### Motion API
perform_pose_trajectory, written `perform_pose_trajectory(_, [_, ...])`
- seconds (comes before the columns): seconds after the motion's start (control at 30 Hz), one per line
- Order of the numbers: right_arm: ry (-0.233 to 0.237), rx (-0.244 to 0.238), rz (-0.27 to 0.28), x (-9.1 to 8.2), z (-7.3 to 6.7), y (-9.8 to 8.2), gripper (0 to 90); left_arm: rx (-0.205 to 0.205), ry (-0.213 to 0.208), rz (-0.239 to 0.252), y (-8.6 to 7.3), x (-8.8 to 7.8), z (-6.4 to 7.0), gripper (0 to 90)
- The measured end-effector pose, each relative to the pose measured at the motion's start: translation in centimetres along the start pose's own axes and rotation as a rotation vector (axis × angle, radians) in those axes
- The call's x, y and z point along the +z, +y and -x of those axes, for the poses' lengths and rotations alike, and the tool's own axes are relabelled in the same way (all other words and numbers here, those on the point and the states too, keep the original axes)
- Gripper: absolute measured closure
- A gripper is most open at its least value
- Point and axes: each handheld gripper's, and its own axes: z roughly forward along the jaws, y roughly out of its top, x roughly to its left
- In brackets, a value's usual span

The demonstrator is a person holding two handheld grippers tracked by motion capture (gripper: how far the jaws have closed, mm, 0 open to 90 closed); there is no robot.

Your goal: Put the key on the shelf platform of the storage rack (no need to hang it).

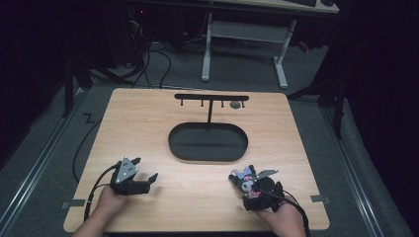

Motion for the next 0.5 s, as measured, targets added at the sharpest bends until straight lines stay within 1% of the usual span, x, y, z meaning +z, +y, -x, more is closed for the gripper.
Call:
perform_pose_trajectory(0.1, [-0.001, -0.006, -0.009, 0.3, 0.1, -0.2, 19.3, 0.002, -0.001, -0.001, 0.0, 0.0, 0.0, 15.4])
perform_pose_trajectory(0.17, [-0.002, 0.002, -0.011, 0.7, 0.2, -0.5, 20.2, 0.000, -0.002, 0.000, 0.0, 0.0, 0.0, 15.4])
perform_pose_trajectory(0.2, [-0.005, 0.010, -0.016, 0.8, 0.2, -0.6, 22.4, -0.001, -0.001, 0.000, 0.0, 0.0, 0.0, 15.4])
perform_pose_trajectory(0.23, [-0.005, 0.010, -0.016, 0.8, 0.2, -0.6, 22.4, -0.001, -0.001, 0.000, 0.0, 0.0, 0.0, 15.4])
perform_pose_trajectory(0.27, [0.000, 0.013, -0.012, 1.0, 0.4, -0.9, 25.6, 0.001, -0.001, 0.001, 0.0, 0.0, 0.0, 15.4])
perform_pose_trajectory(0.37, [0.013, 0.018, -0.018, 1.3, 0.4, -1.2, 30.0, 0.004, -0.001, 0.000, 0.0, 0.0, 0.0, 15.4])
perform_pose_trajectory(0.4, [0.013, 0.018, -0.018, 1.3, 0.4, -1.2, 30.0, 0.004, -0.001, 0.000, 0.0, 0.0, 0.0, 15.4])
perform_pose_trajectory(0.43, [0.016, 0.023, -0.015, 1.4, 0.4, -1.3, 33.8, 0.005, -0.001, 0.001, 0.0, 0.0, 0.0, 15.4])
perform_pose_trajectory(0.5, [0.012, 0.021, -0.015, 1.4, 0.4, -1.2, 36.2, 0.006, -0.001, 0.000, 0.0, 0.0, 0.1, 15.4])
